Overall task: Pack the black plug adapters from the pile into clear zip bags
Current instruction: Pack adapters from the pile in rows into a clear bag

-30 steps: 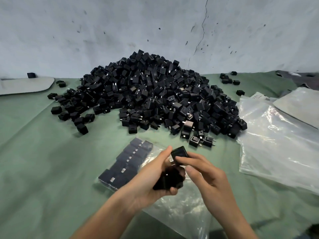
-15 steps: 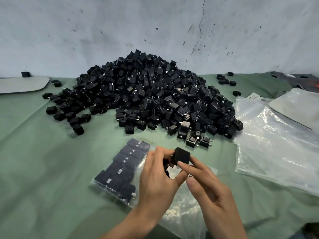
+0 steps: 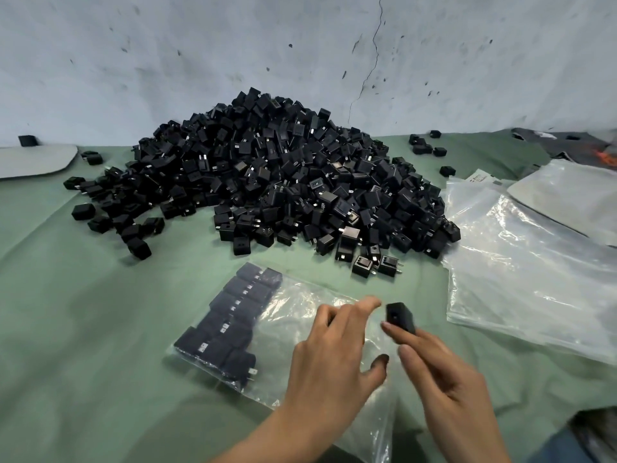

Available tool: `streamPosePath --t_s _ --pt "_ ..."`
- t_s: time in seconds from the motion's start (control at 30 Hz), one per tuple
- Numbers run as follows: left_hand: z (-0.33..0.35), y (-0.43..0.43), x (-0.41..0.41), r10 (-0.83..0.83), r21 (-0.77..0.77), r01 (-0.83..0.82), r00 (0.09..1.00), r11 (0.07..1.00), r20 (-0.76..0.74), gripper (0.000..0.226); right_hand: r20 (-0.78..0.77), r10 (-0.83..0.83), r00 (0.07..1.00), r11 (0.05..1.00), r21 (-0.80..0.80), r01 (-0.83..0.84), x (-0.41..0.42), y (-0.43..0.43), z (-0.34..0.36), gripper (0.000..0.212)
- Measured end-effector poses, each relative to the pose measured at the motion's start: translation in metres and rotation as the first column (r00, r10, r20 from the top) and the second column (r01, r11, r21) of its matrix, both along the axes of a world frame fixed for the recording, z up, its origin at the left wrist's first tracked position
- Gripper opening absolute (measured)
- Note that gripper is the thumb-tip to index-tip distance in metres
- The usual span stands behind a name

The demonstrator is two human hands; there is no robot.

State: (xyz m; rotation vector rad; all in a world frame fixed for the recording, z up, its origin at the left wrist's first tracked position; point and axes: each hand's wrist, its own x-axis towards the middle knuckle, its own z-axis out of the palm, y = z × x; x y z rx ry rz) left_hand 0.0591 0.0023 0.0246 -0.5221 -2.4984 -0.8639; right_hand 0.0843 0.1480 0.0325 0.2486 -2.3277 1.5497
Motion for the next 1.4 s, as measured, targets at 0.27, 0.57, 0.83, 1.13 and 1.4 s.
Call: streamPosePath --t_s 0.27,0.57,0.83,1.13,1.4 --pt "-0.003 0.019 0.003 0.057 -0.494 0.165 0.913 0.854 0.404 0.054 -0.079 0.061 0.995 0.689 0.725 0.016 0.005 0.064 -0.025 0.064" --pt "0.004 0.011 0.014 -0.005 -0.409 0.151 0.942 0.900 0.335 0.019 0.011 0.380 0.925 0.495 0.842 -0.214 -0.015 0.038 -0.026 0.024" --pt "0.019 -0.028 0.008 -0.102 -0.128 0.141 0.958 0.982 0.269 0.043 0.021 0.613 0.790 0.516 0.746 -0.420 -0.062 -0.032 -0.031 0.030" --pt "0.011 -0.151 -0.078 0.134 0.471 -0.335 0.902 0.816 0.410 0.022 0.166 0.652 0.740 0.305 0.836 -0.457 -0.080 -0.039 -0.069 0.039" --pt "-0.035 -0.232 -0.097 0.275 0.548 -0.515 0.843 0.659 0.462 0.022 0.240 0.666 0.706 0.320 0.764 -0.561 -0.093 -0.033 -0.087 0.042"
